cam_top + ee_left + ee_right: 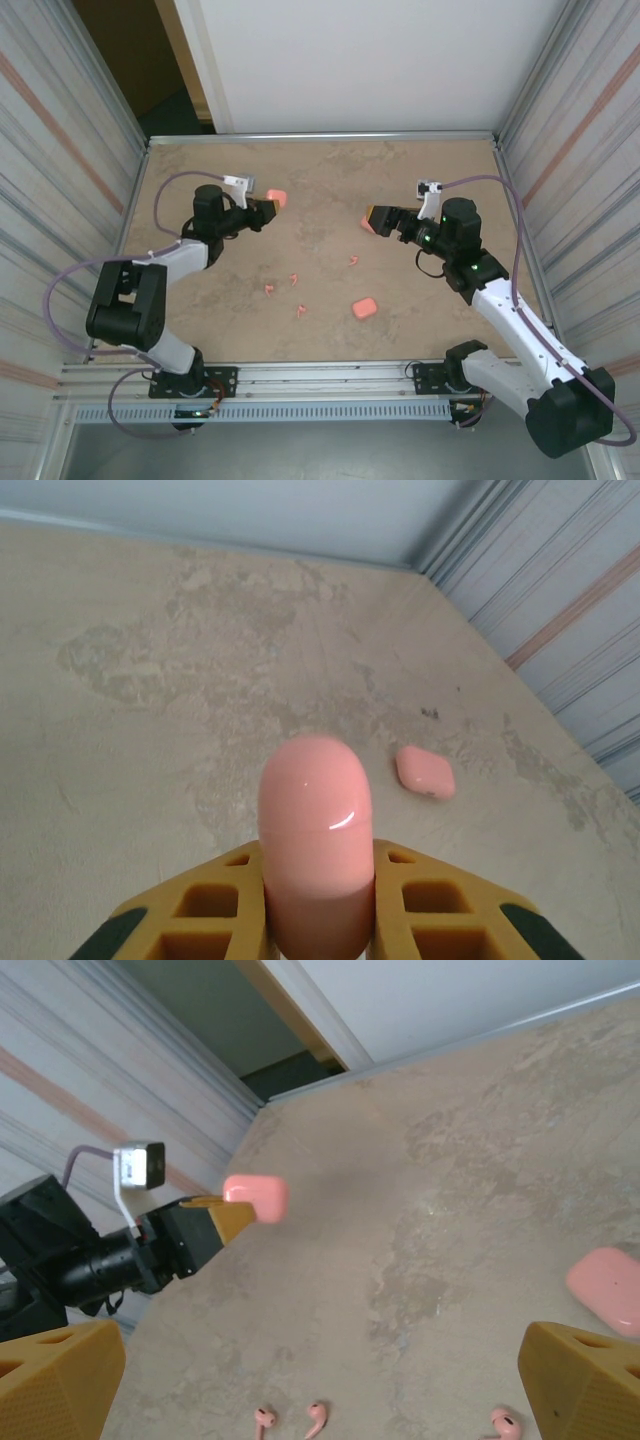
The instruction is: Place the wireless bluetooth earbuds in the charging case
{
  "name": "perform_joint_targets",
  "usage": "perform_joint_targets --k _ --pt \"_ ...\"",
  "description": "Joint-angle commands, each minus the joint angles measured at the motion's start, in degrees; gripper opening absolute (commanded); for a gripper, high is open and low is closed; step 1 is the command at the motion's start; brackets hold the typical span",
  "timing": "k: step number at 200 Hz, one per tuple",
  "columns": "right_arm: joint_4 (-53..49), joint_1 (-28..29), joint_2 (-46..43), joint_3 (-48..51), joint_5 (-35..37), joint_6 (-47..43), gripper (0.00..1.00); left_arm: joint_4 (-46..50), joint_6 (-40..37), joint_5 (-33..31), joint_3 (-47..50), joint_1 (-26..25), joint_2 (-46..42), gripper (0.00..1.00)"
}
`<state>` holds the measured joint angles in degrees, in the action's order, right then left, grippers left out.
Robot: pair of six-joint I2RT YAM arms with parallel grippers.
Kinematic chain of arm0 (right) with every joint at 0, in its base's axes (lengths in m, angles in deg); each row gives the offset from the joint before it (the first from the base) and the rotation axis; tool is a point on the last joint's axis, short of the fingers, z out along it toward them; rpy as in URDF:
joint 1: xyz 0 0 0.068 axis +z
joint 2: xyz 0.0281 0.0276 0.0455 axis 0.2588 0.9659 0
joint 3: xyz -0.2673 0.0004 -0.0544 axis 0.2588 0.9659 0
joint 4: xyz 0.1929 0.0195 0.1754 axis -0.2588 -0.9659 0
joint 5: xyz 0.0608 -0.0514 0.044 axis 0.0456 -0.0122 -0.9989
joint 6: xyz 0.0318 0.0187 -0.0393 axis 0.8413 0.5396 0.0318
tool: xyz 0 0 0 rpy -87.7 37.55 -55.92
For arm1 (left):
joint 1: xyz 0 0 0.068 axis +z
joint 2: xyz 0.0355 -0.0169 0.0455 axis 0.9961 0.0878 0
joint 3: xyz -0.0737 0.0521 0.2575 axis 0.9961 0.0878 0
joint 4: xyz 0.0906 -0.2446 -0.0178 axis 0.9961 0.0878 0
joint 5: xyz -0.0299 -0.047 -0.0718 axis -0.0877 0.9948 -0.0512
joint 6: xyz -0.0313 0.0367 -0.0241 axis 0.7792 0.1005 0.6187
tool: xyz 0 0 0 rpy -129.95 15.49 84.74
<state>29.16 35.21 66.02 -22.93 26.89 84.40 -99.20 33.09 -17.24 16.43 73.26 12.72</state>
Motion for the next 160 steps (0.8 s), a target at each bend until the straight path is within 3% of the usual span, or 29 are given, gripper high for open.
perform_joint_targets --k 1,160 --pt "-0.9 -0.3 0.0 0.0 1.3 -1.4 1.00 2.2 0.5 2.0 -2.4 0.5 2.3 0.00" --pt "-2.9 -0.4 0.2 0.6 2.8 -2.6 1.00 8.3 2.4 4.3 -6.9 0.5 14.3 0.01"
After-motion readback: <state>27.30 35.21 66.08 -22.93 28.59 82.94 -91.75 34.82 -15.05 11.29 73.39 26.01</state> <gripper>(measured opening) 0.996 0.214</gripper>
